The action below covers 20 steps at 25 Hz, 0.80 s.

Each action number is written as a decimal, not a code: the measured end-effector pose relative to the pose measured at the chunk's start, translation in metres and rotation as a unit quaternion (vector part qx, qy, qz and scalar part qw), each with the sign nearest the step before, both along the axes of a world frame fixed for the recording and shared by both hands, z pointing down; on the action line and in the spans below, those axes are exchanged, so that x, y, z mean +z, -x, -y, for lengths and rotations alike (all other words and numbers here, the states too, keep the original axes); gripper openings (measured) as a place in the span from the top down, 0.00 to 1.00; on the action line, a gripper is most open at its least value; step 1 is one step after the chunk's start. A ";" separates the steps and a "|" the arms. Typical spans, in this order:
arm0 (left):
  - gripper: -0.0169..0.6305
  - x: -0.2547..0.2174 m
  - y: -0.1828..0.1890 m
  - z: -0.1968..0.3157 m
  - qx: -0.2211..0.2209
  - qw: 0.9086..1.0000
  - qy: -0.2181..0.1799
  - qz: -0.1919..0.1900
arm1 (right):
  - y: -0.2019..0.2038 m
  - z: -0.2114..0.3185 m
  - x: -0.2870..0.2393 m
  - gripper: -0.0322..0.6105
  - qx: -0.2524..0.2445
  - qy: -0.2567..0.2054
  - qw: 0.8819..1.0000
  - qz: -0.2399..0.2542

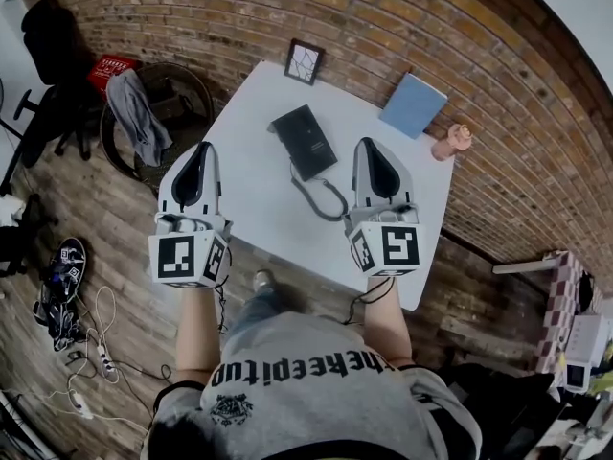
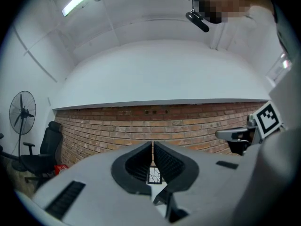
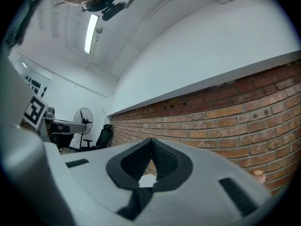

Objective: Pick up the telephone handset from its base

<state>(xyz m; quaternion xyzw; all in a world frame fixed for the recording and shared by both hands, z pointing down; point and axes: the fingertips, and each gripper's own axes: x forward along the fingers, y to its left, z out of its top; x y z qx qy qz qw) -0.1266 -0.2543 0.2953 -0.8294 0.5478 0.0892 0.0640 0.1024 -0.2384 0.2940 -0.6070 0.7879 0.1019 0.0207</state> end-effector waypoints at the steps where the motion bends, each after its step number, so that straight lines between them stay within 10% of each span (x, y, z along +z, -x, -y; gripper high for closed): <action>1: 0.95 0.000 0.002 0.008 0.002 1.000 0.000 0.000 | 0.002 0.007 0.000 0.95 0.002 0.000 1.000 0.000; 20: 0.95 0.040 0.012 0.111 0.065 0.997 0.046 0.006 | 0.023 0.093 0.033 0.95 0.053 0.036 0.998 0.004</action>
